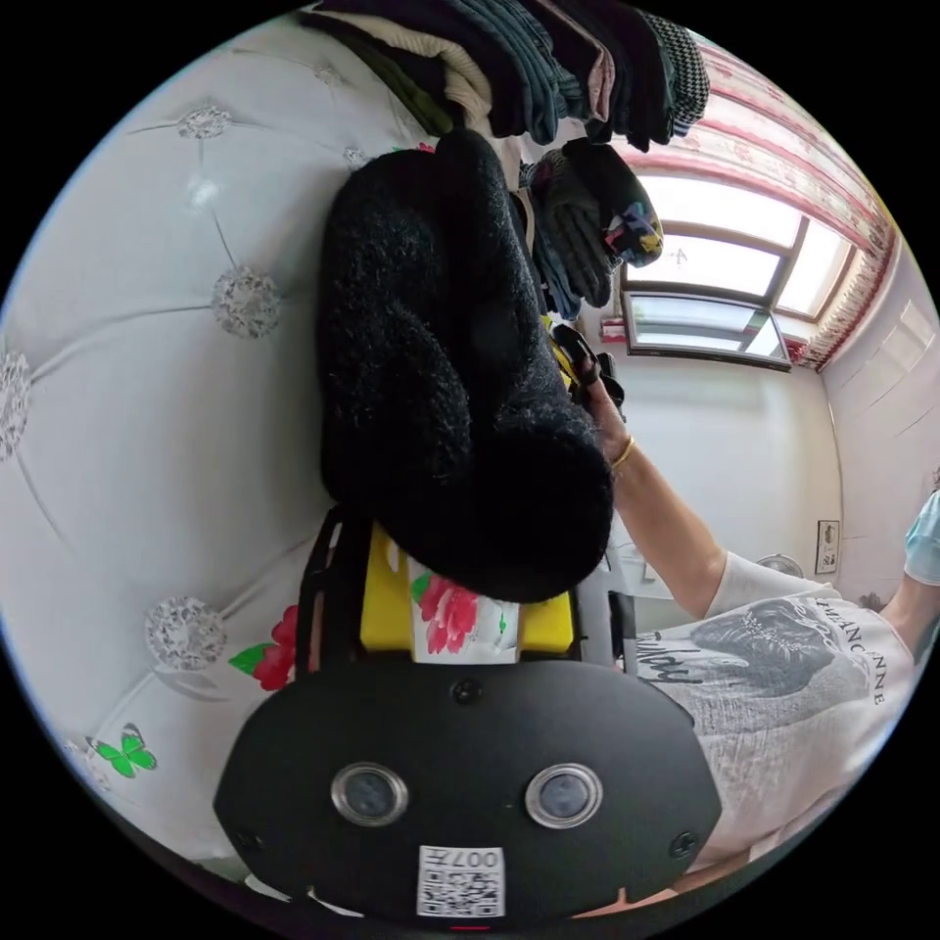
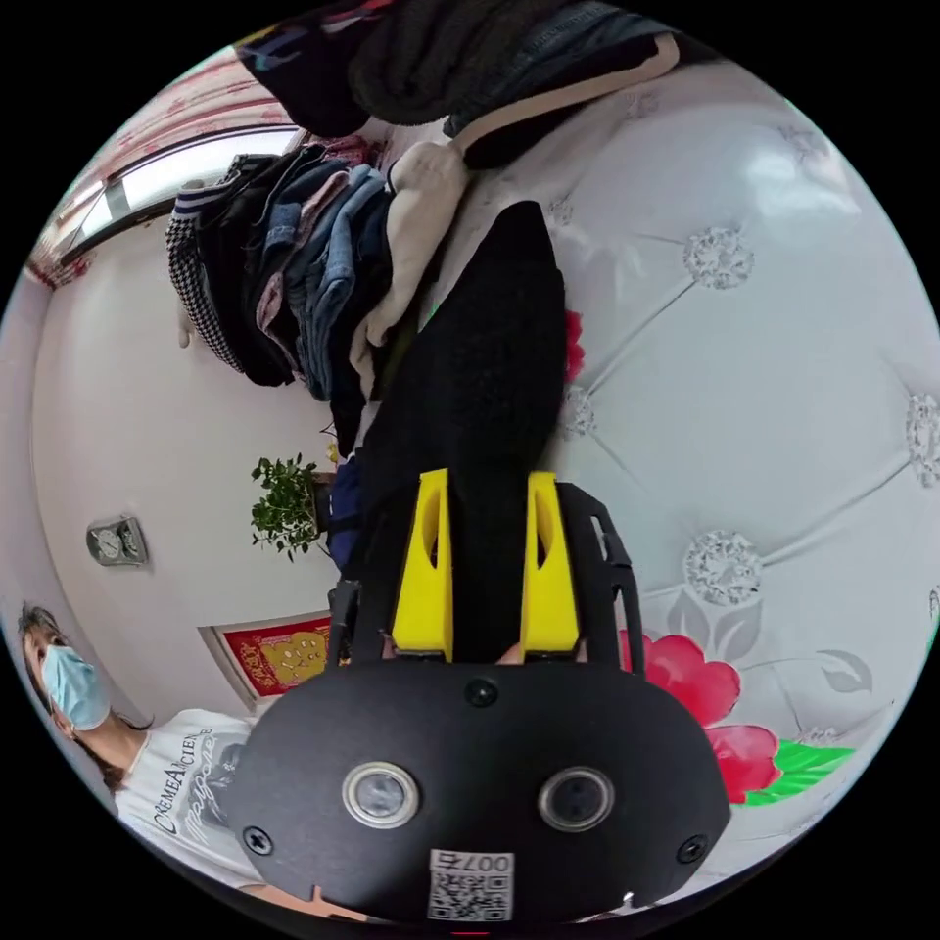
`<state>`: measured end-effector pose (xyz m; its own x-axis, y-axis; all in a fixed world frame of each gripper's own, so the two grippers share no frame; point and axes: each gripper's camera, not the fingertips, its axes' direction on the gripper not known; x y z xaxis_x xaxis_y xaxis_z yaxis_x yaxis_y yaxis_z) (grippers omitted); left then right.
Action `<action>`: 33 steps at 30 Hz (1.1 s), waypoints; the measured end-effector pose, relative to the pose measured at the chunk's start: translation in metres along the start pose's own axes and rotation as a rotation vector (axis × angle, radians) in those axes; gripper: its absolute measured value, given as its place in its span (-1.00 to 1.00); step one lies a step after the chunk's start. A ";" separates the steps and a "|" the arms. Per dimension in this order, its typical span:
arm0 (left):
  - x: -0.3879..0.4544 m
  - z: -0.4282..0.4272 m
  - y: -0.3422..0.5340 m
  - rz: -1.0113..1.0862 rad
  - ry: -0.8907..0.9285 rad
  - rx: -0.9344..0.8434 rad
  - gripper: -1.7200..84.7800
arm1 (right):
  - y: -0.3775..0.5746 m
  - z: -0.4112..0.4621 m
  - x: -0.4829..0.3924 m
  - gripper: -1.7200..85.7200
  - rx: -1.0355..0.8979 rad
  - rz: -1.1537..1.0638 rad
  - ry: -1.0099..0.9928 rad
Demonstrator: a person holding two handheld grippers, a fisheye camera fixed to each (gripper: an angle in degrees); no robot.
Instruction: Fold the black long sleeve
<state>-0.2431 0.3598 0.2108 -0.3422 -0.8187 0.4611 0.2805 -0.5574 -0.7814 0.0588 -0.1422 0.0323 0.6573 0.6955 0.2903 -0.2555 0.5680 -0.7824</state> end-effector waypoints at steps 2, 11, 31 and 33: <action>-0.003 -0.007 0.007 0.004 0.034 0.016 -0.75 | 0.020 -0.028 0.003 -0.73 0.052 -0.009 -0.103; 0.067 -0.086 0.020 0.274 0.325 0.219 -0.82 | 0.162 -0.147 -0.061 -0.83 0.297 -0.078 -0.610; 0.317 -0.152 -0.282 0.591 -0.942 0.717 -0.97 | -0.116 0.028 -0.417 -0.94 0.541 -0.300 -0.206; 0.264 -0.087 -0.317 0.540 -0.968 0.474 -0.98 | -0.146 0.058 -0.373 -0.94 0.512 -0.291 -0.298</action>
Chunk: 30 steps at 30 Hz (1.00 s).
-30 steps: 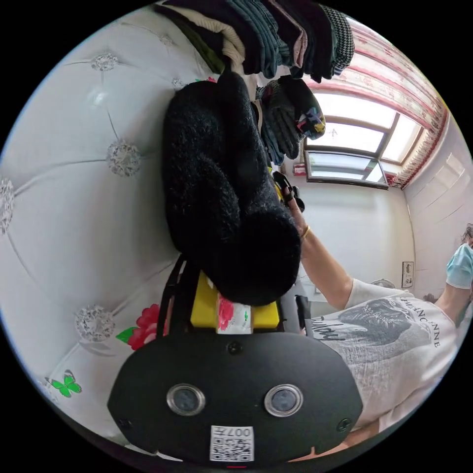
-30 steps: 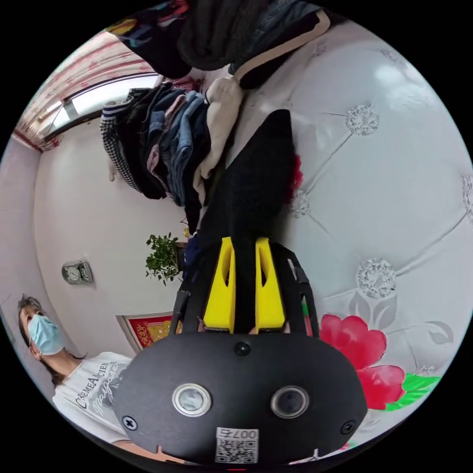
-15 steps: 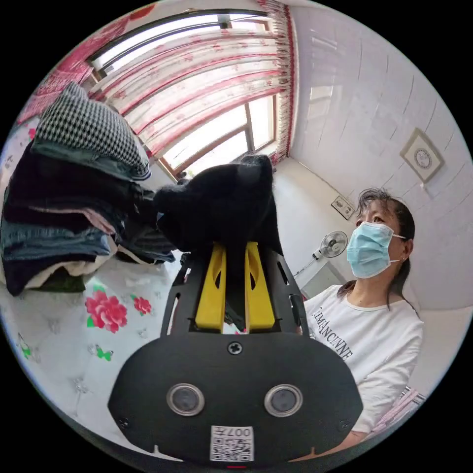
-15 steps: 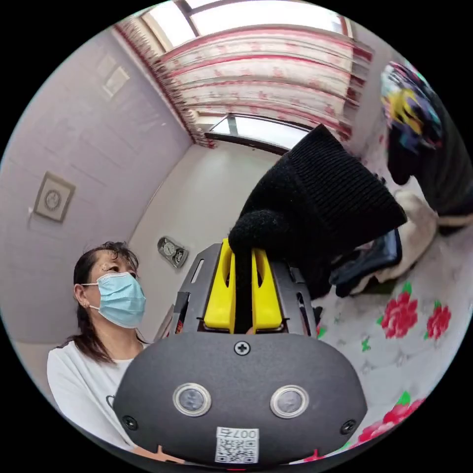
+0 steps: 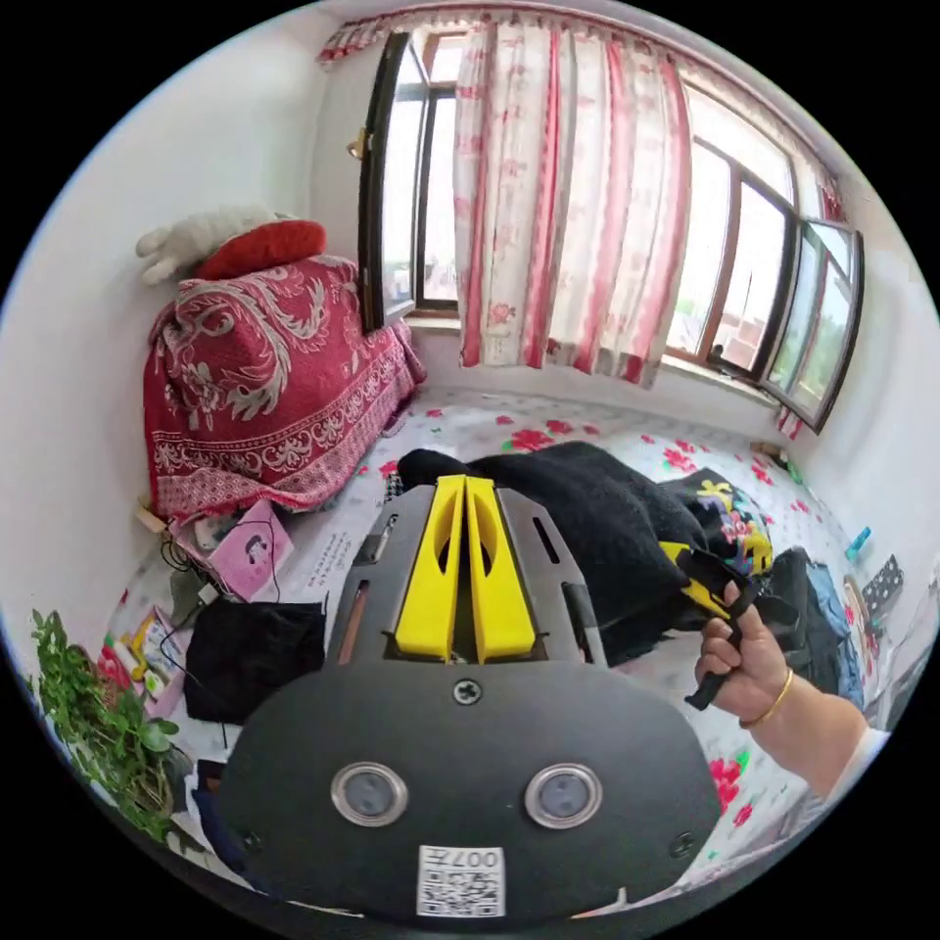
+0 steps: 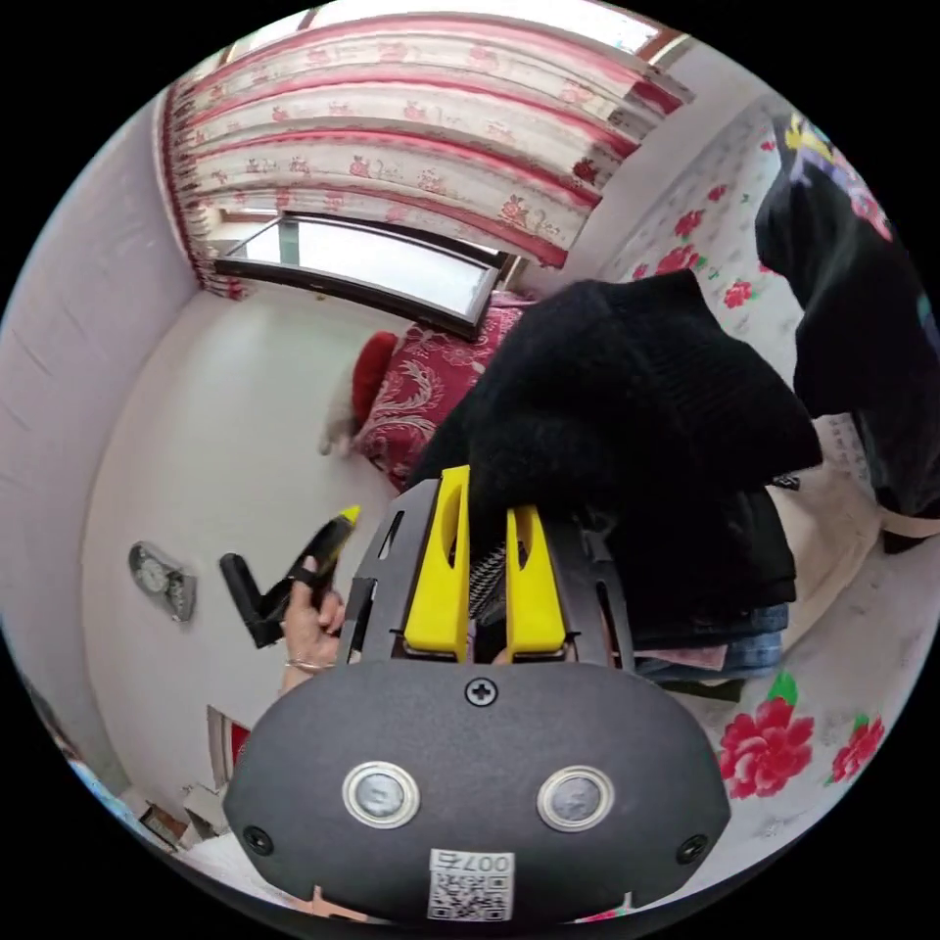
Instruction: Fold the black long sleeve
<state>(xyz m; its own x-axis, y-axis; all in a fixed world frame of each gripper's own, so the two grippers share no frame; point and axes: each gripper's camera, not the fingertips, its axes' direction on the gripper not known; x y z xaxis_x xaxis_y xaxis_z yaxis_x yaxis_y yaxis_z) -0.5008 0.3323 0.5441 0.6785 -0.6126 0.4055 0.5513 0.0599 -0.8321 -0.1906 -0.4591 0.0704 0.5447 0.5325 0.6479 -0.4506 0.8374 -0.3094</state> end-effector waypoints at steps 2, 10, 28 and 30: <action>0.011 0.034 0.029 0.004 -0.009 0.092 -0.98 | 0.005 0.017 0.023 -0.94 -0.010 -0.004 -0.065; 0.037 0.070 0.077 0.024 -0.031 0.146 -0.98 | 0.047 0.050 0.026 -0.88 -0.094 -0.197 -0.023; 0.265 0.249 0.559 0.279 0.124 -0.577 -0.98 | 0.357 -0.172 0.278 -0.79 -0.360 -0.024 1.214; 0.289 0.260 0.596 0.272 0.132 -0.661 -0.98 | 0.362 -0.204 0.292 -0.78 -0.317 0.051 1.295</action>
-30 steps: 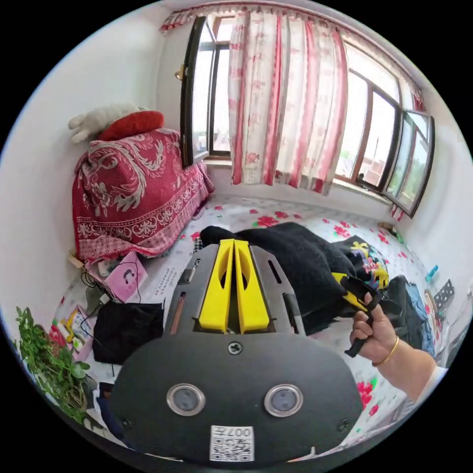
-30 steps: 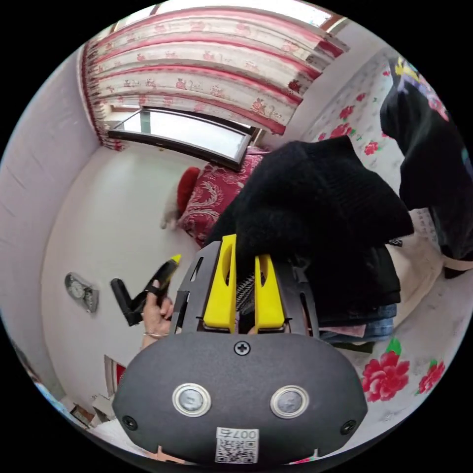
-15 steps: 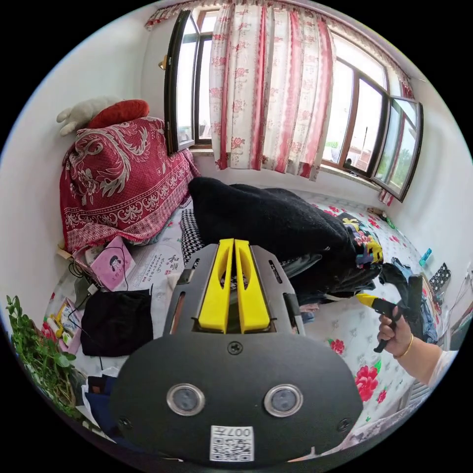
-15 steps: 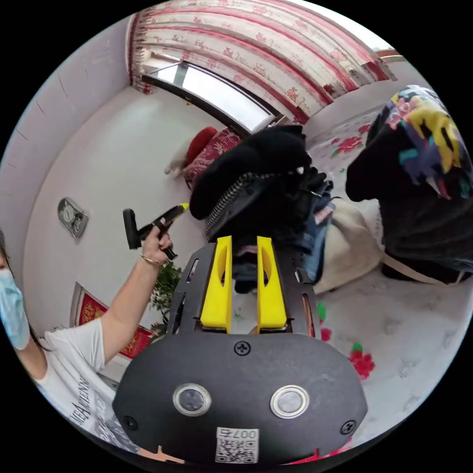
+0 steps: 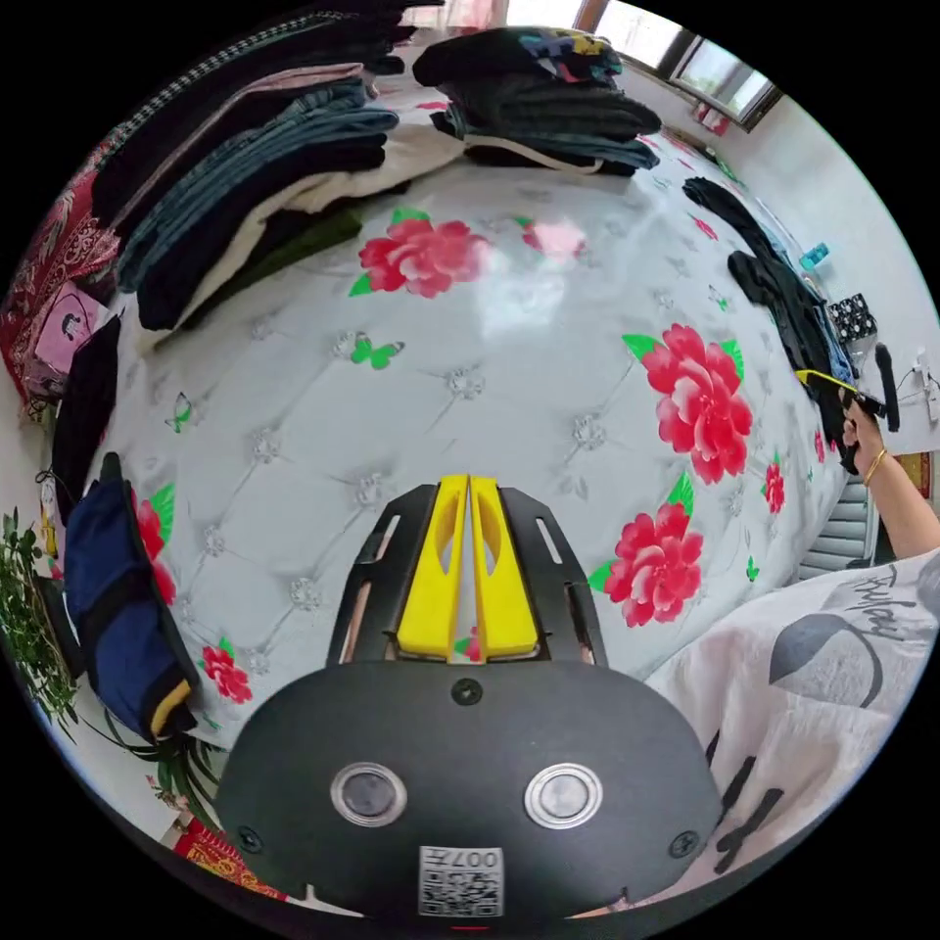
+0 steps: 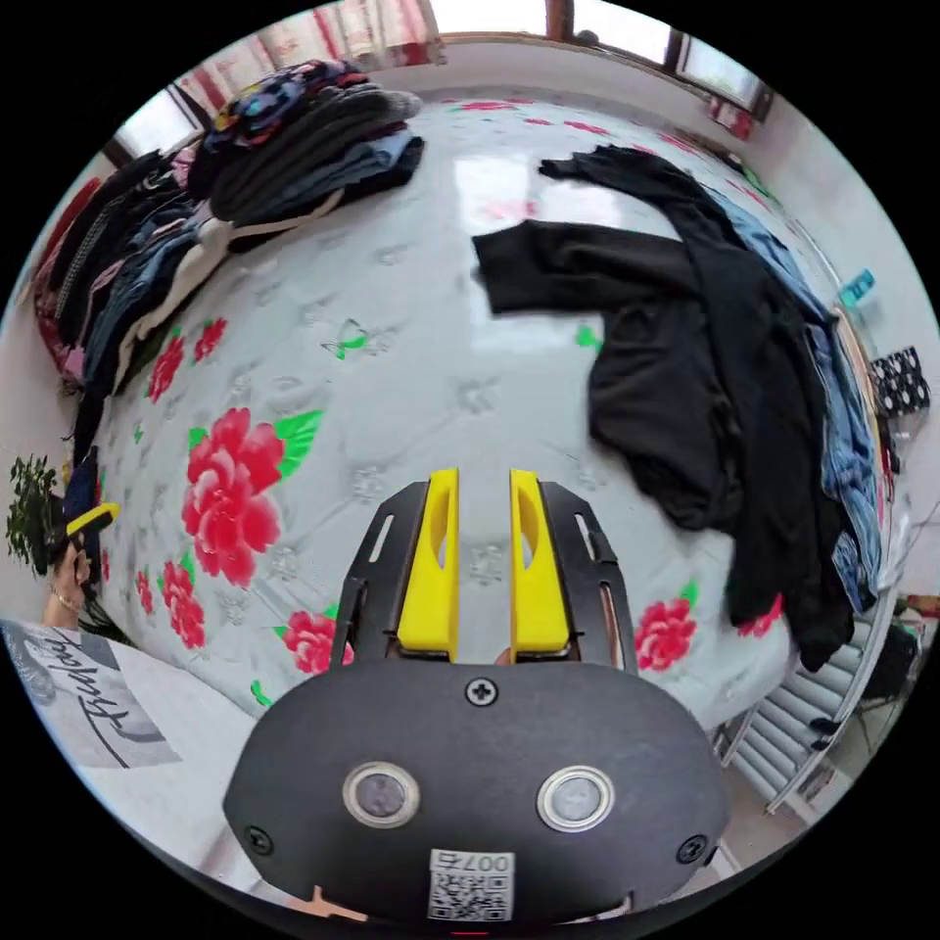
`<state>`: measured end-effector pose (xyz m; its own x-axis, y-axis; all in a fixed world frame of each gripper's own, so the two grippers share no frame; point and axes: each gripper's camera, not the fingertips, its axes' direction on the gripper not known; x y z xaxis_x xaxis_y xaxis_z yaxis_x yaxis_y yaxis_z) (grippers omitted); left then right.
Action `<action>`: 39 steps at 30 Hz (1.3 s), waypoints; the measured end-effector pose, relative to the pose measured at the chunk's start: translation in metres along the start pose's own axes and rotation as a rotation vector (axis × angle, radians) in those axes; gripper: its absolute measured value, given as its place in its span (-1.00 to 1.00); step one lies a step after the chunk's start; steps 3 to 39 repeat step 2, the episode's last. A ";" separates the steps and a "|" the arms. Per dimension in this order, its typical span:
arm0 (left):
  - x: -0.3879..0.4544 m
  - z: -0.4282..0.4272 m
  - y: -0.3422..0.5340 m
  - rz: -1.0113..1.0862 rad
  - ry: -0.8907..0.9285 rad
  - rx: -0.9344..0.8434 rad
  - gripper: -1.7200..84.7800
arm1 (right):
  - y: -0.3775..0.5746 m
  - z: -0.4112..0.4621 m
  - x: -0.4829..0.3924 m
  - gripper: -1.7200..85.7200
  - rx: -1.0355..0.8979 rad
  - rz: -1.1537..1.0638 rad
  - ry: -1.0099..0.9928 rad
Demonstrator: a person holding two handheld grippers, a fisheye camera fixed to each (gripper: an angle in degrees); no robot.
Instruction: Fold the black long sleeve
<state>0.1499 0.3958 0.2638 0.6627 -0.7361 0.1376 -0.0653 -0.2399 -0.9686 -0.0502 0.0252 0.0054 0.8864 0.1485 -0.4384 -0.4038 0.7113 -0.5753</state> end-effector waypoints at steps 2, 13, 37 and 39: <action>0.023 0.022 0.006 0.008 -0.005 -0.067 -0.98 | 0.005 0.006 0.038 -0.77 0.001 0.110 0.057; 0.023 0.022 0.006 0.008 -0.005 -0.067 -0.98 | 0.005 0.006 0.038 -0.77 0.001 0.110 0.057; 0.023 0.022 0.006 0.008 -0.005 -0.067 -0.98 | 0.005 0.006 0.038 -0.77 0.001 0.110 0.057; 0.023 0.022 0.006 0.008 -0.005 -0.067 -0.98 | 0.005 0.006 0.038 -0.77 0.001 0.110 0.057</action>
